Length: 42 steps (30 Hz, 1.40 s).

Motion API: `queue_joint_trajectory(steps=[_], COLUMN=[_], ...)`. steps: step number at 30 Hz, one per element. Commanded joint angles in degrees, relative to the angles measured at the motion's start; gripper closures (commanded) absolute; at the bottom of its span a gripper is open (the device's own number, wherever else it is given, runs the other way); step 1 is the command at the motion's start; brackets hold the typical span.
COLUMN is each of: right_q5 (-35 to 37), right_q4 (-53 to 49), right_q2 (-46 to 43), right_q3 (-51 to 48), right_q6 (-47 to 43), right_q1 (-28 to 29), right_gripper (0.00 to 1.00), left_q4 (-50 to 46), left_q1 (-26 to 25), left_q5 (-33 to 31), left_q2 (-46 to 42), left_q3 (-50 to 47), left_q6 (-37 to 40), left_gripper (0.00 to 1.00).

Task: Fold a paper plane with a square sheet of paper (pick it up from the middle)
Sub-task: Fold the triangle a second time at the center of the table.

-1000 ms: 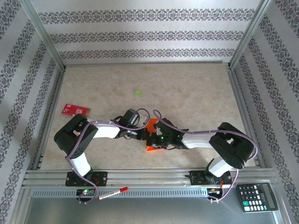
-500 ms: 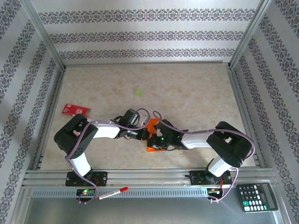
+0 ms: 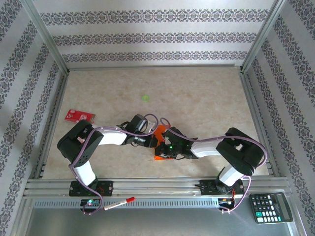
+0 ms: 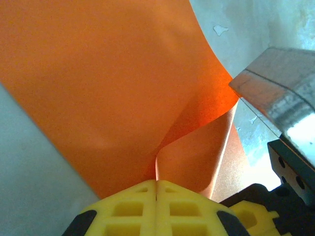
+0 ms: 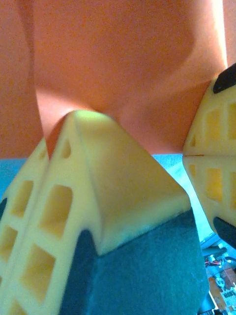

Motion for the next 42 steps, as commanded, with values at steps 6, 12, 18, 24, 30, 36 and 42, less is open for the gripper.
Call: queue_joint_trajectory(steps=[6,12,18,24,30,36,42], right_q5=[0.2,0.9,1.8,1.2,1.5,3.1,3.7], right_q4=[-1.9,-1.8,-1.7,-1.0,-1.1,-2.0,-2.8], right_q2=[0.6,0.3,-0.7,-1.3,-7.5,-10.7,-7.4], right_q3=[-2.9,-3.2,-4.0,-3.4,-3.2,-2.5,-0.9], right_q6=[1.8,2.6,3.4,2.7,1.4,0.5,-0.4], right_q1=[3.4,5.1,6.5,7.1,3.1,0.6,-0.5], right_gripper=[1.0,1.0,1.0,1.0,1.0,1.0,1.0], left_q4=[-10.7,-11.3,-11.5,-11.5,-11.5,-11.5,-11.8], left_q1=[0.2,0.2,0.3,0.3,0.3,0.3,0.2], left_q5=[-9.8,-10.4,-10.8,-10.9,-10.4,-10.3,-10.2], left_q2=[3.9,4.0,4.0,3.9,4.0,4.0,4.0], left_q3=[-2.1,-1.9,-2.0,-2.1,-2.0,-1.8,-1.8], left_q6=[1.0,1.2,1.1,1.1,1.1,1.2,1.5], left_gripper=[1.0,1.0,1.0,1.0,1.0,1.0,1.0])
